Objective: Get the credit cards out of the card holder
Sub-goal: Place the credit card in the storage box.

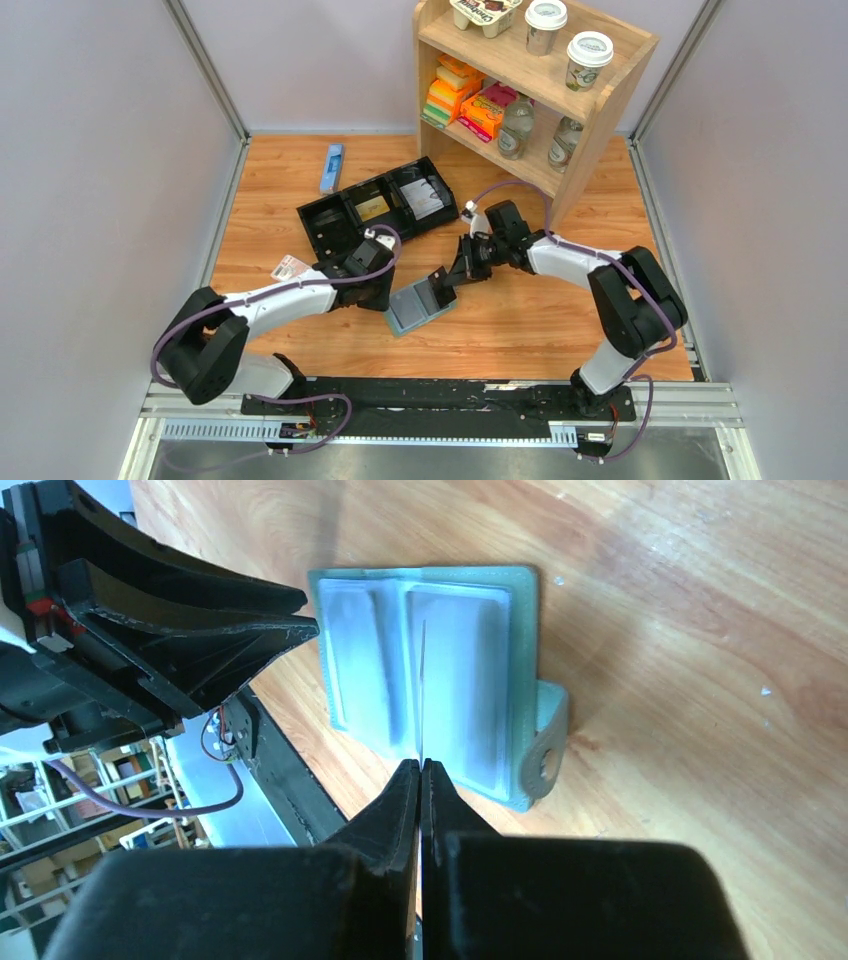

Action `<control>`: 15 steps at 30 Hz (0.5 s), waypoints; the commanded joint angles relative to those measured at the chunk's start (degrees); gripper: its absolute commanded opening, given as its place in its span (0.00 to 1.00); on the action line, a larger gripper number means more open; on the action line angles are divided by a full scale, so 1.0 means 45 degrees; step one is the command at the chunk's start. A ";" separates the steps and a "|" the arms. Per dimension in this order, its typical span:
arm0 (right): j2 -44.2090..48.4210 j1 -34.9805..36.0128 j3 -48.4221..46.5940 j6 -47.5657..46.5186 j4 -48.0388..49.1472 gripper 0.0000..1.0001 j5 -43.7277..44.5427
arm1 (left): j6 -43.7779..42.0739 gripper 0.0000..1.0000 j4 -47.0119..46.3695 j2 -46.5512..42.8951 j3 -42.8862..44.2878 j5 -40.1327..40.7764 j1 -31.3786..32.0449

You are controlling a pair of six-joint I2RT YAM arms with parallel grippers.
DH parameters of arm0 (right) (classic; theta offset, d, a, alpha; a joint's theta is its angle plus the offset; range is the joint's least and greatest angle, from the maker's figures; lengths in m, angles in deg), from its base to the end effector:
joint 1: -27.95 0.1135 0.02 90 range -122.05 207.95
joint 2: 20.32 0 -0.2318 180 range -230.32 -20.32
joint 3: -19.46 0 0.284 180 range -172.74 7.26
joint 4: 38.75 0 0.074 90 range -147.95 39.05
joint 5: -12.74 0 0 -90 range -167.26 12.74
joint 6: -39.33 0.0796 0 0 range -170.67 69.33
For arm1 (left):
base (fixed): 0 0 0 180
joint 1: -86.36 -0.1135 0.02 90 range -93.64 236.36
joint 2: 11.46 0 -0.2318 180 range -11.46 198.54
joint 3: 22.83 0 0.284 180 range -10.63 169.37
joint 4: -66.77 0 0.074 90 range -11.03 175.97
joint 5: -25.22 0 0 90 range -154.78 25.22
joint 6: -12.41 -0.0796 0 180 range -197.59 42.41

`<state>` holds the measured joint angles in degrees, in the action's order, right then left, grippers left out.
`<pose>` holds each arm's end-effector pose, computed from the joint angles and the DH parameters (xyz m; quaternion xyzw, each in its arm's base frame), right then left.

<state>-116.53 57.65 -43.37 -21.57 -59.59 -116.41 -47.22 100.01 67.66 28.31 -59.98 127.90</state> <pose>0.2892 0.2228 0.0776 -0.1076 0.8961 0.4199 0.0956 0.2296 -0.1945 0.0735 0.0838 0.9642 -0.1130 0.2248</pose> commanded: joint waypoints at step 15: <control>0.4365 0.1682 -0.1541 -0.3203 -0.1633 0.00 -0.0341 | -0.4753 0.77 0.0402 -0.6856 0.1542 -0.3131 0.0027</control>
<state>-101.88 63.53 -47.32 -30.79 -66.24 -116.13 -60.34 102.30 40.23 32.48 -65.01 127.90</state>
